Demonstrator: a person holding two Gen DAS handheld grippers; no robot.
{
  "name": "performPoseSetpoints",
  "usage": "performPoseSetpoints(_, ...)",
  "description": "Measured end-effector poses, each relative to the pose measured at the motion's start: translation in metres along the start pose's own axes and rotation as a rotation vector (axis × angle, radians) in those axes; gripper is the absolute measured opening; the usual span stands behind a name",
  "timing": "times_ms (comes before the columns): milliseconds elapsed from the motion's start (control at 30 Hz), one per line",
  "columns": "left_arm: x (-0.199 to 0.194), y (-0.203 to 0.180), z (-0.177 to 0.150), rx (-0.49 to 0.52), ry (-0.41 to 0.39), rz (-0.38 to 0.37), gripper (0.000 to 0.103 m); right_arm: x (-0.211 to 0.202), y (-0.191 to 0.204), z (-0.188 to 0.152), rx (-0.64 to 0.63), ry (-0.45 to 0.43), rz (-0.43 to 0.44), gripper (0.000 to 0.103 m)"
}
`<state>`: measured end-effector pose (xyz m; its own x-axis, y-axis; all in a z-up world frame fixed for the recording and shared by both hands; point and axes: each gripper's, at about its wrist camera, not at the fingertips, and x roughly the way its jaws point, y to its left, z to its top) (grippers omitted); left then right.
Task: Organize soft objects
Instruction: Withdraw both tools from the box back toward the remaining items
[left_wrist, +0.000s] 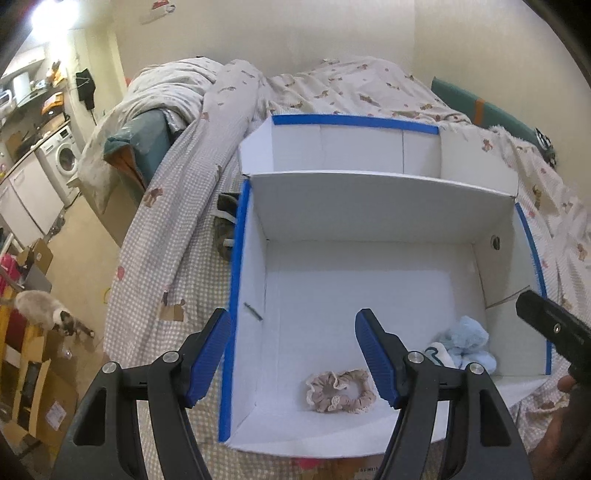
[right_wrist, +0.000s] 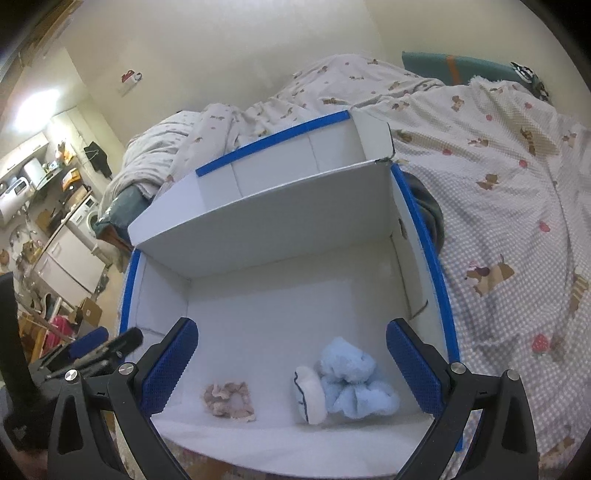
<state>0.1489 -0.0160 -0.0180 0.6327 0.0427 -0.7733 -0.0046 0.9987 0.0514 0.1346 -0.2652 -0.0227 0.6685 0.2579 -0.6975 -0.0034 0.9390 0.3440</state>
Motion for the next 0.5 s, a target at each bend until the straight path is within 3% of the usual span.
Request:
performPoseSetpoints(133, -0.012, 0.012, -0.011, -0.037, 0.006, 0.018, 0.067, -0.01, 0.001, -0.009, -0.01, -0.002, -0.001, 0.103)
performPoseSetpoints(233, -0.02, 0.025, -0.022, -0.086, -0.006, 0.095, 0.067, -0.015, 0.001, -0.018, -0.014, 0.008, 0.011, 0.103)
performPoseSetpoints(333, -0.026, 0.037, -0.031, -0.133, -0.003, 0.083, 0.067, -0.02, 0.003, -0.029, -0.039, 0.027, 0.035, 0.103)
performPoseSetpoints(500, -0.036, 0.042, -0.05, -0.121, 0.015, 0.068, 0.067, -0.032, 0.004, -0.048, -0.075, 0.039, 0.02, 0.103)
